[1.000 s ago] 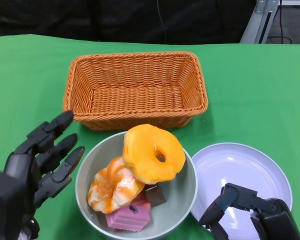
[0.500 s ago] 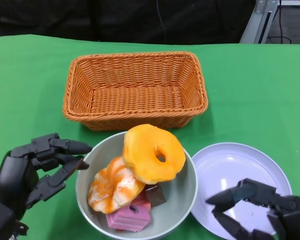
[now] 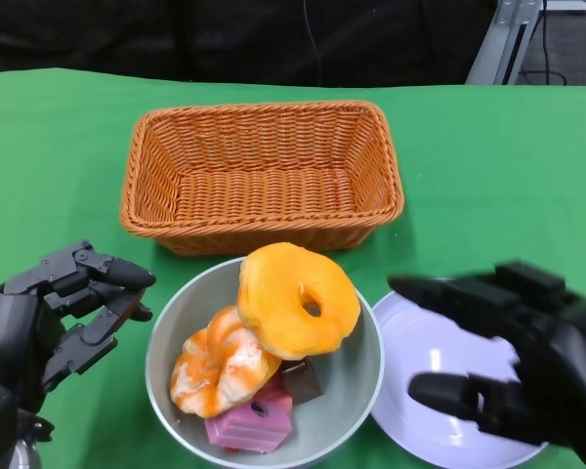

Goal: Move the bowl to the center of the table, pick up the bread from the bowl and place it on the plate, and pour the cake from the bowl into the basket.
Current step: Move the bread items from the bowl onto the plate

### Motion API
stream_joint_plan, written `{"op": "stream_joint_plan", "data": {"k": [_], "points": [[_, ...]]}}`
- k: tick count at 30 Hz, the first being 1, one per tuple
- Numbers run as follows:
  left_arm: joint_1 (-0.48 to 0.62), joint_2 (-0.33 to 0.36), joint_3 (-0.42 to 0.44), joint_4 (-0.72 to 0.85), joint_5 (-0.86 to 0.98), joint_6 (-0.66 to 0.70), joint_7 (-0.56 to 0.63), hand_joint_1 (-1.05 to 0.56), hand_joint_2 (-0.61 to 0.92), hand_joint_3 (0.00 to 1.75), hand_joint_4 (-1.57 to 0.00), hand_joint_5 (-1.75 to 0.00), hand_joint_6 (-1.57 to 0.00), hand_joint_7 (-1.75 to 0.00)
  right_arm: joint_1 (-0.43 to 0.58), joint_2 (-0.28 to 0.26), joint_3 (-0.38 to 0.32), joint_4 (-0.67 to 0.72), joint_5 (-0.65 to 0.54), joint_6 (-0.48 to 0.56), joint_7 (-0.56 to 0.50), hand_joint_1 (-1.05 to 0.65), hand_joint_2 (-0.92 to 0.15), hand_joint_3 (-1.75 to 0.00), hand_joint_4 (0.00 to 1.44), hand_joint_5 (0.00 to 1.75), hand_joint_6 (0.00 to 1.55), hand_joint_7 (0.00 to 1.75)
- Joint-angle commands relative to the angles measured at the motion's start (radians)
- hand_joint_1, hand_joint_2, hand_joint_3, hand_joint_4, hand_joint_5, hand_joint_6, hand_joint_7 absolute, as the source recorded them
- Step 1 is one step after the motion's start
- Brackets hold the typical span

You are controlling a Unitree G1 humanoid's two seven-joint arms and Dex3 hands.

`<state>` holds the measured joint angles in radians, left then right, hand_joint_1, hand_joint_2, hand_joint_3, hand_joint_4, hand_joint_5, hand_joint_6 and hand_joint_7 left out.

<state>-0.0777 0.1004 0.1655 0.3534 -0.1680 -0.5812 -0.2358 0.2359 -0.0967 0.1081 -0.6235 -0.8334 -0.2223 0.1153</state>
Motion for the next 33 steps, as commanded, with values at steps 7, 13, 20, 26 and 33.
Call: {"op": "stream_joint_plan", "data": {"k": [7,13,20,26,33], "points": [[-0.015,0.000,0.010,0.034,-0.007,-0.038,0.005,-0.13,0.92,0.34,-0.76,-1.38,-0.85,-0.99,-0.111,0.059,0.162,0.010,-0.265,0.179,0.064,-0.85,-0.92,-0.03,0.40,0.24,0.42,0.00],[-0.010,-0.003,0.006,0.032,0.001,-0.043,0.008,-0.13,0.92,0.33,-0.75,-1.38,-0.84,-1.00,-0.188,0.083,0.245,0.084,-0.376,0.263,0.098,-0.89,-0.92,-0.04,0.38,0.17,0.35,0.00],[-0.014,-0.015,0.005,0.051,0.011,-0.077,0.015,-0.12,0.92,0.33,-0.76,-1.38,-0.85,-1.00,-0.275,0.070,0.325,0.210,-0.477,0.309,0.097,-0.94,-0.92,-0.09,0.32,0.10,0.26,0.00],[-0.006,-0.026,-0.001,0.046,0.037,-0.100,0.031,-0.14,0.92,0.33,-0.77,-1.40,-0.84,-1.03,-0.337,0.072,0.389,0.344,-0.528,0.347,0.090,-0.96,-0.92,-0.10,0.29,0.08,0.23,0.00],[0.009,-0.034,-0.012,0.028,0.030,-0.102,0.024,-0.14,0.92,0.34,-0.76,-1.40,-0.82,-1.05,-0.400,0.054,0.470,0.529,-0.573,0.373,-0.002,-0.98,-0.92,-0.14,0.25,0.05,0.19,0.00]]}}
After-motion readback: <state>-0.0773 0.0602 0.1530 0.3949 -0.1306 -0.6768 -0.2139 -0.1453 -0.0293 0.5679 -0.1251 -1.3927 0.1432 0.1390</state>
